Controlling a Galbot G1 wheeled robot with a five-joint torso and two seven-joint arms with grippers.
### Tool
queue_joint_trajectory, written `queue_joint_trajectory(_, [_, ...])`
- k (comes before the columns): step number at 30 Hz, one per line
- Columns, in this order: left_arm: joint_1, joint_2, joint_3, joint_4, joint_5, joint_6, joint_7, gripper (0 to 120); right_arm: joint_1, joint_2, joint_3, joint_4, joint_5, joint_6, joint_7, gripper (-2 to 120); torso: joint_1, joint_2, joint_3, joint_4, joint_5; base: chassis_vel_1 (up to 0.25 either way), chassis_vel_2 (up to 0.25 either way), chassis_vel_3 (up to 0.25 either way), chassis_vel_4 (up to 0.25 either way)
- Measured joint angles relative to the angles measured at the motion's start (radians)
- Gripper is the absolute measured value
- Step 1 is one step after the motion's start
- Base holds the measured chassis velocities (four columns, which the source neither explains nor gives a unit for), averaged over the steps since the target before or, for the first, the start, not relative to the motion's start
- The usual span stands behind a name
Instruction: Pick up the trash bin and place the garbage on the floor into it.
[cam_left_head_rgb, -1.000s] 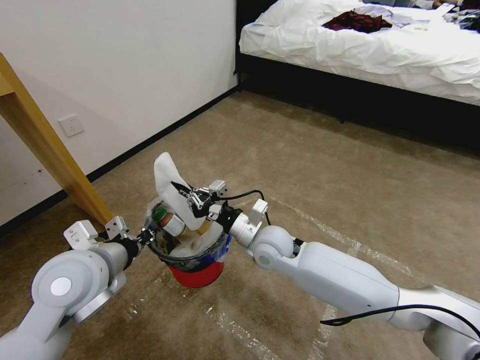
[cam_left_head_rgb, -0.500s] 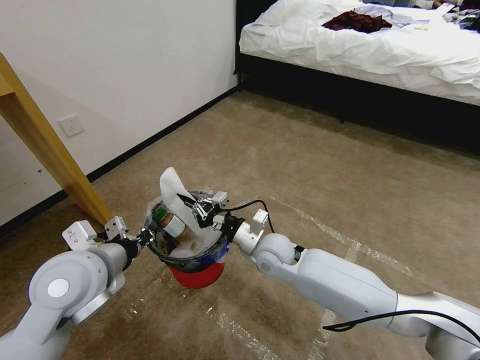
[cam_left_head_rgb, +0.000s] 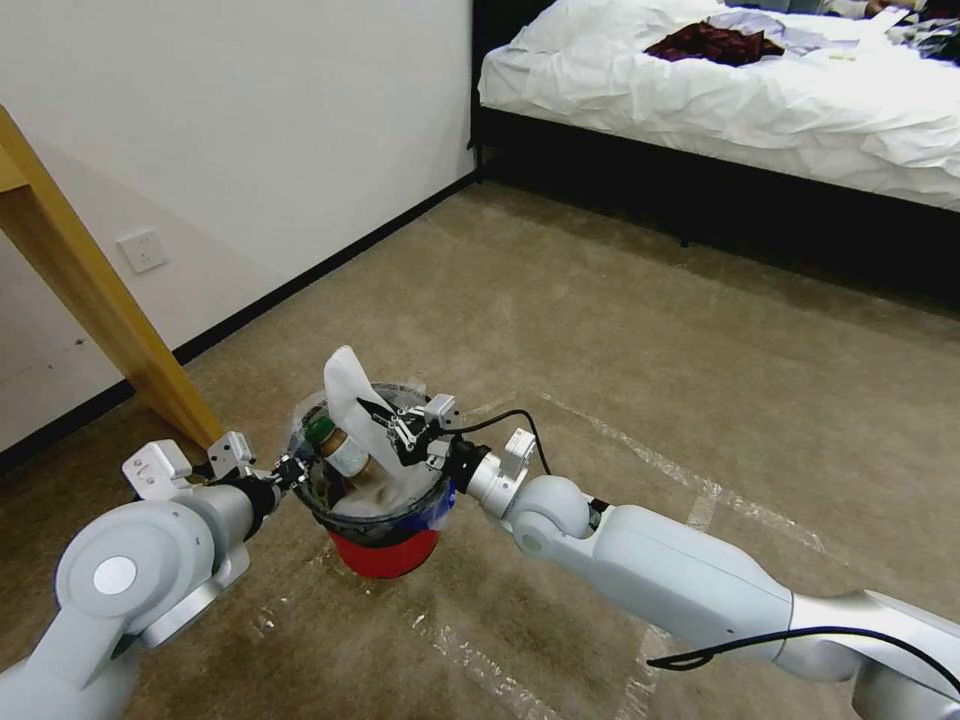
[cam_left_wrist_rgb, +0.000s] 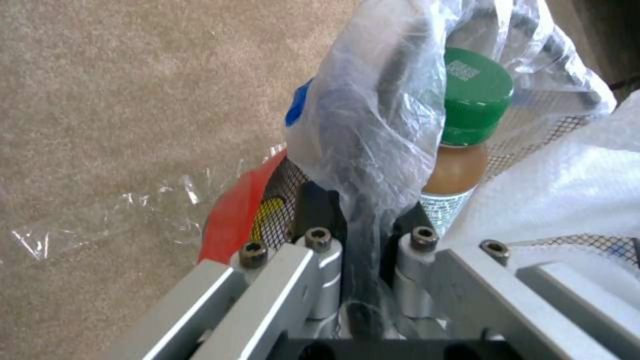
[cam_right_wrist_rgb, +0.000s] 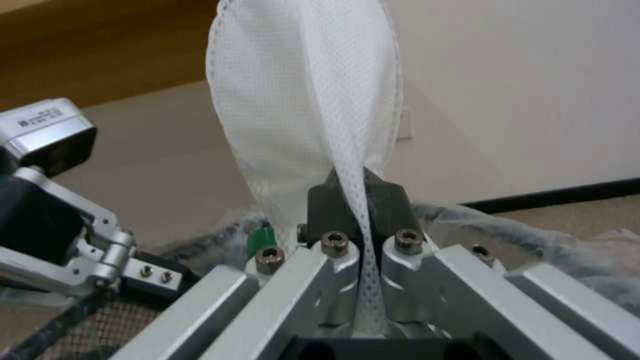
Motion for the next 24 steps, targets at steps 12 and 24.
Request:
queue_joint_trajectory(12, [-0.004,0.004,-0.004,-0.002,-0.006,-0.003,0.0,4,0.01,0.0,-0.014,-0.001,-0.026,0.023,0.02,12,0.0,0.0,0.0,-0.0001,0.0,0.0,0.0,0.0,0.0])
queue_joint_trajectory(24, [-0.011,0.003,-0.007,0.007,-0.007,-0.01,0.0,4,0.058,-0.006,-0.018,0.017,-0.024,0.025,0.031,57,0.0,0.0,0.0,0.0,0.0001,0.0,0.0,0.0,0.0])
